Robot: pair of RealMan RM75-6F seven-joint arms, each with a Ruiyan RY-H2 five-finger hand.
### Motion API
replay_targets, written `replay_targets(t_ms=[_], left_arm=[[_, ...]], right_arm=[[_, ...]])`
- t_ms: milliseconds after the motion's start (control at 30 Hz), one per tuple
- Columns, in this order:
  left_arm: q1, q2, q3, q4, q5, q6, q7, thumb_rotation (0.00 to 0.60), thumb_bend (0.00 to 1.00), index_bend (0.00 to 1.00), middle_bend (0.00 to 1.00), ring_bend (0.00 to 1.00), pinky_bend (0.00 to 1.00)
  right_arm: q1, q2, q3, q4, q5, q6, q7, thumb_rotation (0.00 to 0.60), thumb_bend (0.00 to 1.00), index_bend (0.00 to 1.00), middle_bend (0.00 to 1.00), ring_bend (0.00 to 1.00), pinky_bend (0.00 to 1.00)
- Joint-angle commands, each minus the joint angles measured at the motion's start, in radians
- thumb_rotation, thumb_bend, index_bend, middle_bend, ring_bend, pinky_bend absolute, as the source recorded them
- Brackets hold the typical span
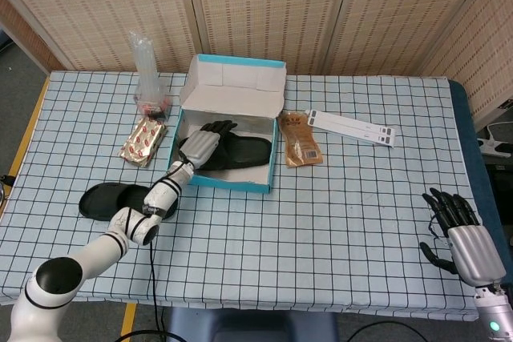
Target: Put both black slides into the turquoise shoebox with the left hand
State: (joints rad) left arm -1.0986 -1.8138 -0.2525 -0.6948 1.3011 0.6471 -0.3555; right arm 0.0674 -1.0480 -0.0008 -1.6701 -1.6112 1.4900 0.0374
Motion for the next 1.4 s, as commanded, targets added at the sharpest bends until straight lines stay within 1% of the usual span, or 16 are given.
replay_targets(t_ms=[33, 133, 200, 300, 333, 367, 433, 467, 567, 667, 733, 800, 967, 1167, 1333, 1400], left_arm=[[0.024, 0.060, -0.023, -0.091, -0.007, 0.040, -0.001, 0.600, 0.36, 0.00, 0.00, 0.00, 0.07], [0.045, 0.110, -0.034, -0.175, -0.006, 0.086, 0.008, 0.600, 0.36, 0.00, 0.00, 0.00, 0.06], [0.073, 0.163, -0.039, -0.268, 0.001, 0.140, 0.017, 0.600, 0.36, 0.00, 0.00, 0.00, 0.06], [0.138, 0.284, -0.021, -0.471, 0.027, 0.212, 0.040, 0.600, 0.36, 0.00, 0.00, 0.00, 0.06], [0.166, 0.329, -0.009, -0.547, 0.037, 0.235, 0.048, 0.600, 0.36, 0.00, 0.00, 0.00, 0.06], [0.205, 0.392, 0.015, -0.650, 0.050, 0.259, 0.061, 0.600, 0.36, 0.00, 0.00, 0.00, 0.06], [0.263, 0.484, 0.059, -0.785, 0.064, 0.286, 0.096, 0.600, 0.35, 0.00, 0.00, 0.00, 0.06], [0.299, 0.534, 0.090, -0.852, 0.069, 0.305, 0.134, 0.600, 0.35, 0.00, 0.00, 0.00, 0.06], [0.382, 0.620, 0.154, -0.967, 0.066, 0.361, 0.230, 0.600, 0.34, 0.00, 0.00, 0.00, 0.06], [0.447, 0.674, 0.203, -1.036, 0.055, 0.407, 0.310, 0.600, 0.34, 0.00, 0.00, 0.00, 0.06], [0.484, 0.690, 0.235, -1.045, 0.043, 0.427, 0.365, 0.600, 0.33, 0.00, 0.00, 0.00, 0.06], [0.509, 0.684, 0.253, -1.027, 0.024, 0.435, 0.405, 0.600, 0.33, 0.00, 0.00, 0.00, 0.06], [0.527, 0.643, 0.276, -0.942, -0.056, 0.372, 0.451, 0.600, 0.32, 0.00, 0.00, 0.00, 0.06], [0.525, 0.573, 0.271, -0.835, -0.108, 0.331, 0.521, 0.600, 0.32, 0.00, 0.00, 0.00, 0.06], [0.520, 0.564, 0.268, -0.815, -0.155, 0.300, 0.586, 0.600, 0.32, 0.00, 0.00, 0.00, 0.06], [0.523, 0.561, 0.263, -0.813, -0.175, 0.293, 0.590, 0.600, 0.32, 0.00, 0.00, 0.00, 0.06]], right_arm=[[-0.005, 0.004, -0.003, -0.004, -0.010, 0.011, -0.001, 0.600, 0.22, 0.00, 0.00, 0.00, 0.00], [-0.008, 0.006, -0.006, -0.006, -0.020, 0.018, 0.001, 0.600, 0.22, 0.00, 0.00, 0.00, 0.00], [-0.009, 0.008, -0.009, -0.008, -0.029, 0.022, 0.003, 0.600, 0.22, 0.00, 0.00, 0.00, 0.00], [-0.010, 0.010, -0.014, -0.009, -0.043, 0.027, 0.006, 0.600, 0.22, 0.00, 0.00, 0.00, 0.00], [-0.010, 0.010, -0.015, -0.010, -0.047, 0.029, 0.006, 0.600, 0.22, 0.00, 0.00, 0.00, 0.00], [-0.011, 0.010, -0.017, -0.010, -0.053, 0.031, 0.008, 0.600, 0.22, 0.00, 0.00, 0.00, 0.00], [-0.011, 0.011, -0.019, -0.010, -0.061, 0.035, 0.011, 0.600, 0.22, 0.00, 0.00, 0.00, 0.00], [-0.011, 0.010, -0.020, -0.010, -0.066, 0.036, 0.012, 0.600, 0.22, 0.00, 0.00, 0.00, 0.00], [-0.009, 0.009, -0.025, -0.010, -0.077, 0.035, 0.012, 0.600, 0.22, 0.00, 0.00, 0.00, 0.00], [-0.007, 0.008, -0.029, -0.012, -0.083, 0.031, 0.015, 0.600, 0.22, 0.00, 0.00, 0.00, 0.00], [-0.006, 0.009, -0.030, -0.013, -0.088, 0.031, 0.015, 0.600, 0.22, 0.00, 0.00, 0.00, 0.00], [-0.006, 0.009, -0.031, -0.014, -0.092, 0.034, 0.015, 0.600, 0.22, 0.00, 0.00, 0.00, 0.00], [-0.010, 0.007, -0.034, -0.013, -0.104, 0.046, 0.019, 0.600, 0.22, 0.00, 0.00, 0.00, 0.00], [-0.008, 0.023, -0.052, -0.028, -0.127, 0.041, 0.049, 0.600, 0.22, 0.00, 0.00, 0.00, 0.00], [-0.001, 0.027, -0.057, -0.028, -0.134, 0.030, 0.064, 0.600, 0.22, 0.00, 0.00, 0.00, 0.00], [0.000, 0.027, -0.055, -0.026, -0.129, 0.028, 0.064, 0.600, 0.22, 0.00, 0.00, 0.00, 0.00]])
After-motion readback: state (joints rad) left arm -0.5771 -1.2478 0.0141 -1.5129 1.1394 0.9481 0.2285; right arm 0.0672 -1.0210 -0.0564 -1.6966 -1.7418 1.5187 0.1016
